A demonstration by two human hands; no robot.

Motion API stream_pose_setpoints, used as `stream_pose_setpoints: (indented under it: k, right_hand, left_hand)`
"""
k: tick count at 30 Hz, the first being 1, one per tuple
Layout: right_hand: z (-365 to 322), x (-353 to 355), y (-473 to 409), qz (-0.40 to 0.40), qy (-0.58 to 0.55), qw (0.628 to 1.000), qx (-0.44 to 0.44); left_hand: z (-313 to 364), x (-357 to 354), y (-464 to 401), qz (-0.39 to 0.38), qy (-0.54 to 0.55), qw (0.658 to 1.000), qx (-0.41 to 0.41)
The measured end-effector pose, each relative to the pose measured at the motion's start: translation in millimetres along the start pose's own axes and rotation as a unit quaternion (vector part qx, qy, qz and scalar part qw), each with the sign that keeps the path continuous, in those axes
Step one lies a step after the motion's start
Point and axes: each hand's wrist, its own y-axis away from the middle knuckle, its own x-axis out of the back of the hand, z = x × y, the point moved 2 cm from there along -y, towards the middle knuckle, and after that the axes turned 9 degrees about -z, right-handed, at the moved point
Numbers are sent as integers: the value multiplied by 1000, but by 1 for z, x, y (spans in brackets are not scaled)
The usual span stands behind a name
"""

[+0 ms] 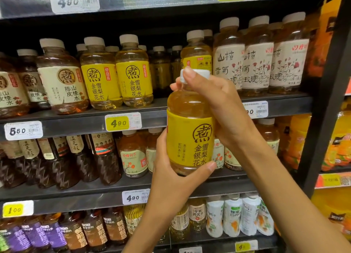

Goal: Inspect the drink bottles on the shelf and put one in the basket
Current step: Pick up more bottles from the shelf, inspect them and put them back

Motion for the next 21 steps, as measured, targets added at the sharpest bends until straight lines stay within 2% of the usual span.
stream_pose_setpoints:
  k: [4, 8, 13, 18, 21]
  right_hand:
    - [-1, 2, 2, -12, 13, 1000, -26]
    - [2, 9, 0, -74, 19, 996, -49]
    - [18, 8, -4, -80, -67, 992, -68]
    - [23, 7, -8, -63, -75, 992, -74]
    - [20, 8, -10, -68, -94, 993, -39]
  left_hand:
    - [2, 2, 1, -2, 9, 1000, 10]
    - [2, 9, 4, -47, 63, 996, 52]
    - [-3, 6, 9, -86, 152, 978, 110]
    - [-1, 6, 10, -88, 146, 980, 104]
    - [5, 5, 7, -72, 102, 991, 54]
